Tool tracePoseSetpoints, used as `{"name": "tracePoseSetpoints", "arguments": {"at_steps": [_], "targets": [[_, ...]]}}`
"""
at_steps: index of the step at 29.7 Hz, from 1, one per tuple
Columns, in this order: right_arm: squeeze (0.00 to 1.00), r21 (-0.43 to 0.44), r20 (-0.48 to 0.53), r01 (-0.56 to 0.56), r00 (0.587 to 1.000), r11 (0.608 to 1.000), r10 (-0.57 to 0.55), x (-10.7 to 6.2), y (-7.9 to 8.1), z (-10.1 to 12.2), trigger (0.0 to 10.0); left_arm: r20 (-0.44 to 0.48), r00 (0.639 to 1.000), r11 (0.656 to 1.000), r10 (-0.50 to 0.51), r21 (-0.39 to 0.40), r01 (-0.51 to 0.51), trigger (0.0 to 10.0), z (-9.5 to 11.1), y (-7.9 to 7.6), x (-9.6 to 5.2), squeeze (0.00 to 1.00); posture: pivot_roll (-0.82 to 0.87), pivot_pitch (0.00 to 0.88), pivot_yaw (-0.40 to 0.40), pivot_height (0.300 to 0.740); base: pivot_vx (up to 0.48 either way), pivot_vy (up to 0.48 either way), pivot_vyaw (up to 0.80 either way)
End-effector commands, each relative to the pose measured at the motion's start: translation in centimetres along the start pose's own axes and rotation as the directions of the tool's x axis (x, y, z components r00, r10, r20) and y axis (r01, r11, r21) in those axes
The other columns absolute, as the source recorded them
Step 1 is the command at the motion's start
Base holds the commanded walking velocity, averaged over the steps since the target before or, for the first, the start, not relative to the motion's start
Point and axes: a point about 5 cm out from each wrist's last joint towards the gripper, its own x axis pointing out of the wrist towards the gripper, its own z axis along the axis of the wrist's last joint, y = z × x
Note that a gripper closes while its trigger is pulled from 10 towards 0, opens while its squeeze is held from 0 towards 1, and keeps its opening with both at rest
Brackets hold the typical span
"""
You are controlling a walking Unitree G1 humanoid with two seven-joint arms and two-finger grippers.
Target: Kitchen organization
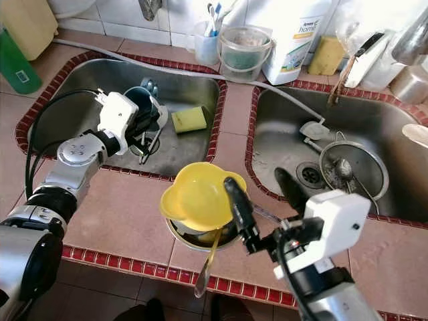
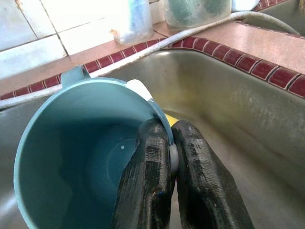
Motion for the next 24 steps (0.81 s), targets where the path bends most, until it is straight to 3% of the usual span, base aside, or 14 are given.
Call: {"name": "tracePoseSetpoints", "arguments": {"at_steps": [1,17,18,21,22,23,24], "targets": [[0.00,0.027,0.020,-0.010,1.000,1.000,0.009,0.1,0.1,0.9,10.0,0.016,1.000,1.000,-0.008,0.018,0.008,10.0,0.5,-0.1,0.3,0.00,-0.44,0.263,-0.023,0.732,0.000,0.000,0.00],[0.00,0.117,0.026,-0.020,1.000,0.993,0.017,0.6,0.1,2.6,10.0,-0.009,1.000,0.999,0.003,0.051,-0.003,10.0,0.1,0.2,-0.1,0.00,-0.45,0.264,-0.031,0.732,0.000,0.000,0.00],[0.00,0.121,0.021,-0.021,1.000,0.992,0.018,0.6,0.1,2.7,10.0,-0.011,1.000,0.999,0.005,0.038,-0.005,10.0,0.0,0.2,-0.1,0.07,-0.45,0.264,-0.031,0.732,0.000,0.000,0.00],[0.00,0.135,0.012,-0.023,1.000,0.991,0.022,0.6,0.1,2.8,10.0,-0.016,1.000,0.999,0.006,0.051,-0.006,10.0,-0.1,0.3,-0.1,0.08,-0.44,0.263,-0.030,0.732,0.000,0.000,0.00],[0.00,0.139,0.009,-0.024,1.000,0.990,0.023,0.6,0.2,2.8,10.0,-0.016,1.000,0.999,0.010,0.047,-0.009,10.0,-0.1,0.3,-0.2,0.28,-0.44,0.263,-0.030,0.732,0.000,0.000,0.00],[0.00,0.142,0.008,-0.024,1.000,0.990,0.024,0.6,0.2,2.9,10.0,-0.017,1.000,0.999,0.012,0.045,-0.011,10.0,-0.1,0.3,-0.2,0.28,-0.44,0.263,-0.030,0.732,0.000,0.000,0.00],[0.00,0.147,0.006,-0.025,1.000,0.989,0.024,0.6,0.2,2.9,10.0,-0.016,1.000,0.999,0.013,0.045,-0.012,10.0,-0.1,0.3,-0.2,0.56,-0.44,0.261,-0.033,0.732,0.000,0.000,0.00]]}}
